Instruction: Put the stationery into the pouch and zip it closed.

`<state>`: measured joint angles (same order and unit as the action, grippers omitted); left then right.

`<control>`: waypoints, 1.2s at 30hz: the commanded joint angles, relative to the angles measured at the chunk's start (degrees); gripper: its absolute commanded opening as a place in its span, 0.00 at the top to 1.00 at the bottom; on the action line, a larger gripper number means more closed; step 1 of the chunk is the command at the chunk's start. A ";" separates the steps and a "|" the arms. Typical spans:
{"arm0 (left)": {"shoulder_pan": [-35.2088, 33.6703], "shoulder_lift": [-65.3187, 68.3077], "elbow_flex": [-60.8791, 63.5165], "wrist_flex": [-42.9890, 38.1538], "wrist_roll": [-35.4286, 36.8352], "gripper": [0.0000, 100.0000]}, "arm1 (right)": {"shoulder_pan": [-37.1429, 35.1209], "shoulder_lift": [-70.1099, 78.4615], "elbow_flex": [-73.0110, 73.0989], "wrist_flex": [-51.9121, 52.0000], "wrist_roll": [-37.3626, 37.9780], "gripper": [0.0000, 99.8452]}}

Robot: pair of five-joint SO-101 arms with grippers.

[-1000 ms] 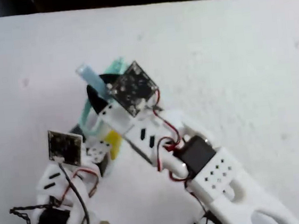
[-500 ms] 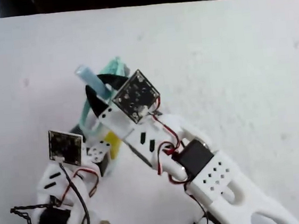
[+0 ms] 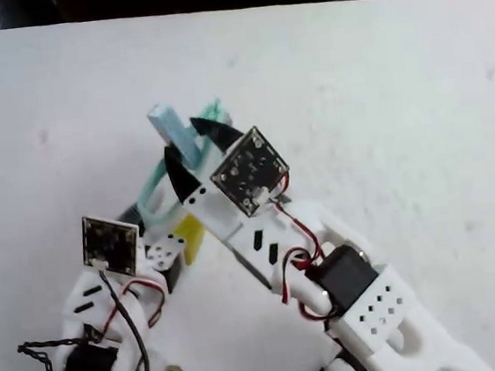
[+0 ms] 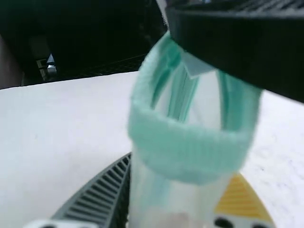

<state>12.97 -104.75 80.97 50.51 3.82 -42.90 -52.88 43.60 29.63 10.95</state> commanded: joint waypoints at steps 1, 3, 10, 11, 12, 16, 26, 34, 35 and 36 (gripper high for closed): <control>-0.04 -0.04 -0.26 -1.41 -0.70 0.77 | 0.57 -1.89 -0.62 2.33 0.62 0.88; -0.04 -0.04 -0.26 -1.41 -0.70 0.77 | -0.66 -3.21 -0.62 3.21 0.79 0.88; -0.04 -0.04 -0.26 -1.41 -0.70 0.77 | -4.62 -5.76 -0.70 3.74 0.88 0.88; -0.04 -0.04 -0.26 -1.41 -0.70 0.77 | -4.70 -5.67 -0.97 3.47 0.88 0.89; -0.04 -0.04 -0.26 -1.41 -0.70 0.77 | -4.70 -5.32 -1.32 3.30 0.88 0.89; -0.04 -0.04 -0.26 -1.41 -0.70 0.77 | -3.47 -1.19 -3.69 2.95 0.88 0.99; -0.04 -0.04 -0.26 -1.41 -0.70 0.77 | 3.74 1.10 -5.27 6.99 0.79 0.98; -0.04 -0.04 -0.26 -1.41 -0.70 0.77 | 0.31 -4.88 -5.45 8.92 0.88 0.79; -0.04 -0.04 -0.26 -1.32 -0.70 0.77 | 0.22 -4.88 -5.54 8.75 0.88 0.78; -0.04 -0.04 -0.26 -1.32 -0.70 0.77 | 0.04 -4.88 -5.71 8.57 0.88 0.79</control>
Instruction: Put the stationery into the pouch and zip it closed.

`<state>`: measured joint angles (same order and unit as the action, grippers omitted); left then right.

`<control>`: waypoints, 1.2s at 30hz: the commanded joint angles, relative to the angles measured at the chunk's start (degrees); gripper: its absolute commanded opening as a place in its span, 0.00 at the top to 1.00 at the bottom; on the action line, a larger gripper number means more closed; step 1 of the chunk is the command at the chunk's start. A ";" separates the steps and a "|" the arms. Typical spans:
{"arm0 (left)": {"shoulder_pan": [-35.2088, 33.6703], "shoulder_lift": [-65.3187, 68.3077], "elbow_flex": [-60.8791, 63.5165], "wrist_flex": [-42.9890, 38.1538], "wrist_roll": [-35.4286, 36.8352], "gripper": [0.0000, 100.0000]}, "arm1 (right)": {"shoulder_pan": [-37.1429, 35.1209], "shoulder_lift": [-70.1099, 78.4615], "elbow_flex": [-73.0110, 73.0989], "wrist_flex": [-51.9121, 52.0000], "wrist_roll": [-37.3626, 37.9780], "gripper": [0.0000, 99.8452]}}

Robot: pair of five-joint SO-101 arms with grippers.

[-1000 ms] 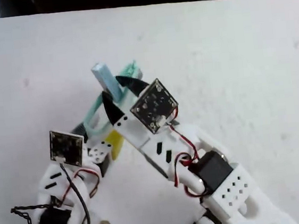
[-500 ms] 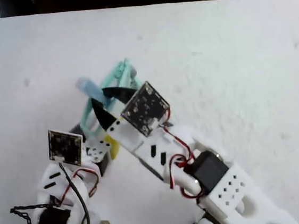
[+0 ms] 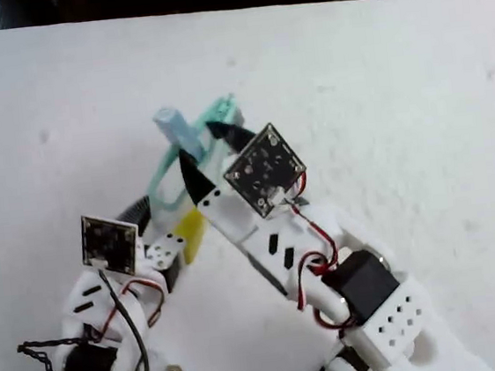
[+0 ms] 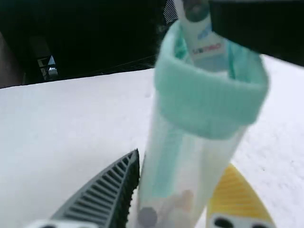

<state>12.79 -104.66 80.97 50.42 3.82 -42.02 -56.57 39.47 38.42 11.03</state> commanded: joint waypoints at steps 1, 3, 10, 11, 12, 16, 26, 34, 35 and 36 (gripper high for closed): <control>0.13 -0.13 -0.26 -1.23 -0.70 0.77 | -0.75 -1.19 -2.55 -0.13 0.79 0.80; 0.13 -0.13 -0.26 -1.23 -0.70 0.77 | -0.57 -1.10 -5.36 0.48 0.79 0.82; 0.13 -0.13 -0.26 -1.32 -0.70 0.77 | -0.84 -0.31 -17.32 2.33 0.79 0.87; 0.13 -0.13 -0.18 -1.32 -0.70 0.77 | -0.84 0.84 -19.43 2.59 0.79 0.87; 0.13 -0.13 -0.18 -1.32 -0.70 0.77 | -0.84 2.77 -21.71 2.95 0.79 0.87; 0.22 -0.13 -0.18 -1.32 -0.70 0.77 | -2.15 14.90 -32.26 10.68 0.26 0.82; 0.22 -0.13 -0.26 -1.14 -0.70 0.77 | -5.67 23.60 -40.62 22.20 0.62 0.79; 0.22 -0.13 -0.35 -1.14 -0.70 0.77 | -3.56 23.60 -36.66 18.15 0.70 0.79; 0.22 -0.13 -0.35 -1.14 -0.70 0.77 | -3.56 23.60 -36.40 18.15 0.70 0.79; 0.22 -0.13 -0.35 -1.05 -0.70 0.77 | -3.56 23.60 -36.22 18.15 0.70 0.79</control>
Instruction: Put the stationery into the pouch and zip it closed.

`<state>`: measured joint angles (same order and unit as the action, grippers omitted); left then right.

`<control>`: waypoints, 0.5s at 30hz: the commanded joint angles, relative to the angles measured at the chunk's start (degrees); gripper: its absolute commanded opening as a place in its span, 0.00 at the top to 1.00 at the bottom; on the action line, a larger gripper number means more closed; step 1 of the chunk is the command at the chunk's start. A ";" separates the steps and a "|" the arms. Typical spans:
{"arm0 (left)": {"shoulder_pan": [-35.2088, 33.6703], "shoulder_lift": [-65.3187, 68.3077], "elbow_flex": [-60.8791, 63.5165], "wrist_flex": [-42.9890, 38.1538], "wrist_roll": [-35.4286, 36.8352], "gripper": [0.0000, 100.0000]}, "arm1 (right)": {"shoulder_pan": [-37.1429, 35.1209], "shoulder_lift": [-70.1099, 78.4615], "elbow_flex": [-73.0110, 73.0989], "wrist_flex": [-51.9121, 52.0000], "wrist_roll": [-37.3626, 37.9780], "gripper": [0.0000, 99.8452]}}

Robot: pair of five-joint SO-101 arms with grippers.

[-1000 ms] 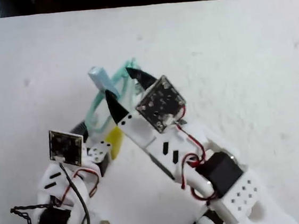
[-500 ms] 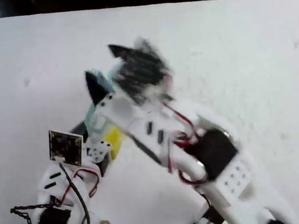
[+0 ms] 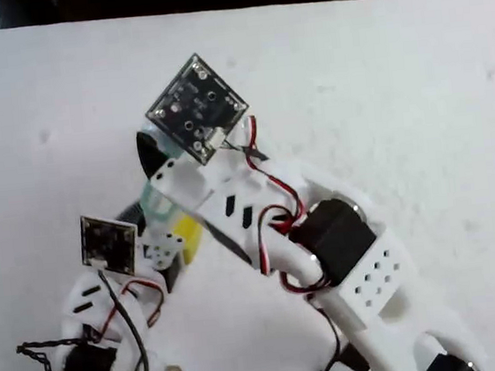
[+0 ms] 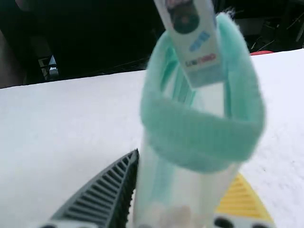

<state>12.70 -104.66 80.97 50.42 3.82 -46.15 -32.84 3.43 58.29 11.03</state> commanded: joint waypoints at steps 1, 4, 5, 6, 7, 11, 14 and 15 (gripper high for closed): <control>0.31 -0.13 -0.35 -1.05 -0.70 0.77 | 0.57 -0.13 0.00 -1.71 0.70 0.79; 0.31 -0.13 -0.35 -1.05 -0.70 0.77 | 0.57 -0.13 0.00 -1.71 0.70 0.79; 0.31 -0.13 -0.35 -1.05 -0.70 0.77 | 0.57 -0.13 0.00 -1.71 0.70 0.79; 0.31 -0.13 -0.35 -1.05 -0.70 0.77 | 0.57 -0.13 0.00 -1.71 0.70 0.79; 0.31 -0.13 -0.35 -1.05 -0.70 0.77 | 0.57 -0.13 0.00 -1.71 0.70 0.81; 0.31 -0.13 -0.35 -1.05 -0.70 0.77 | 0.57 -0.04 0.09 -1.71 0.79 0.89; 0.31 -0.13 -0.35 -1.05 -0.70 0.77 | 0.57 0.31 0.09 -1.71 0.79 0.89; 0.31 -0.13 -0.35 -1.05 -0.70 0.77 | 0.57 0.84 0.09 -1.71 0.79 0.89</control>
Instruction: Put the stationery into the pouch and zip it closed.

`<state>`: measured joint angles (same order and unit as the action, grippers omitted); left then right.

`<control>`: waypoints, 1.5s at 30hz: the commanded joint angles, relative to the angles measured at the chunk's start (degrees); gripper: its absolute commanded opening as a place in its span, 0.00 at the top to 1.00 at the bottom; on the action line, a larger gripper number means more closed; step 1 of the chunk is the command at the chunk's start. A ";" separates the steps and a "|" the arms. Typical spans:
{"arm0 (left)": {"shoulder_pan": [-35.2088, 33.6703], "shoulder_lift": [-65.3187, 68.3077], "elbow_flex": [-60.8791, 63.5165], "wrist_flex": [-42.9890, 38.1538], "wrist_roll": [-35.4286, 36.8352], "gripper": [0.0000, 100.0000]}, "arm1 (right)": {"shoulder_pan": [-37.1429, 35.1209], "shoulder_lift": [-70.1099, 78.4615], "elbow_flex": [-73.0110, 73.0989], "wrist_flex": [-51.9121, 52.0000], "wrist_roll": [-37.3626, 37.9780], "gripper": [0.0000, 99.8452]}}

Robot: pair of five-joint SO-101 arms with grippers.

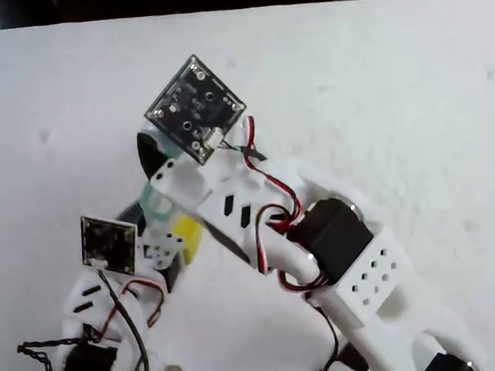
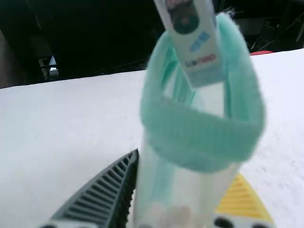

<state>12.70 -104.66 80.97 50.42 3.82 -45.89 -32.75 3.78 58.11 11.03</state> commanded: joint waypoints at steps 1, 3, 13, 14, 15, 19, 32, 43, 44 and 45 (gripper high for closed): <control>0.31 -0.13 -0.35 -1.05 -0.70 0.77 | 0.31 1.27 -0.26 -1.54 0.79 0.89; 0.31 -0.13 -0.35 -1.05 -0.70 0.77 | 0.31 2.15 -0.26 -1.45 0.79 0.91; 0.31 -0.13 -0.35 -1.05 -0.70 0.77 | 0.31 -2.86 -2.64 -1.54 0.79 0.98; 0.31 -0.13 -0.35 -1.05 -0.70 0.77 | 0.31 -3.74 -2.37 -1.54 0.79 0.98; 0.31 -0.13 -0.35 -1.05 -0.70 0.77 | 0.31 -4.35 -2.37 -1.36 0.79 0.98; 0.31 -0.13 -0.35 -1.05 -0.70 0.77 | 1.36 -7.16 0.00 -1.54 0.70 0.98; 0.31 -0.13 -0.18 -1.23 -0.70 0.77 | 2.59 -24.66 25.49 -25.19 0.26 0.98; 0.22 -0.13 -0.18 -1.32 -0.70 0.77 | 0.84 -16.84 24.62 -26.33 0.18 0.98; 0.22 -0.13 -0.18 -1.32 -0.70 0.77 | 0.84 -17.45 25.76 -26.68 0.18 0.98; 0.22 -0.13 -0.18 -1.32 -0.70 0.77 | 0.84 -18.24 27.08 -27.21 0.18 0.98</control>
<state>12.70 -104.66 80.97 50.42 3.82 -44.75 -49.80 29.80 33.14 11.03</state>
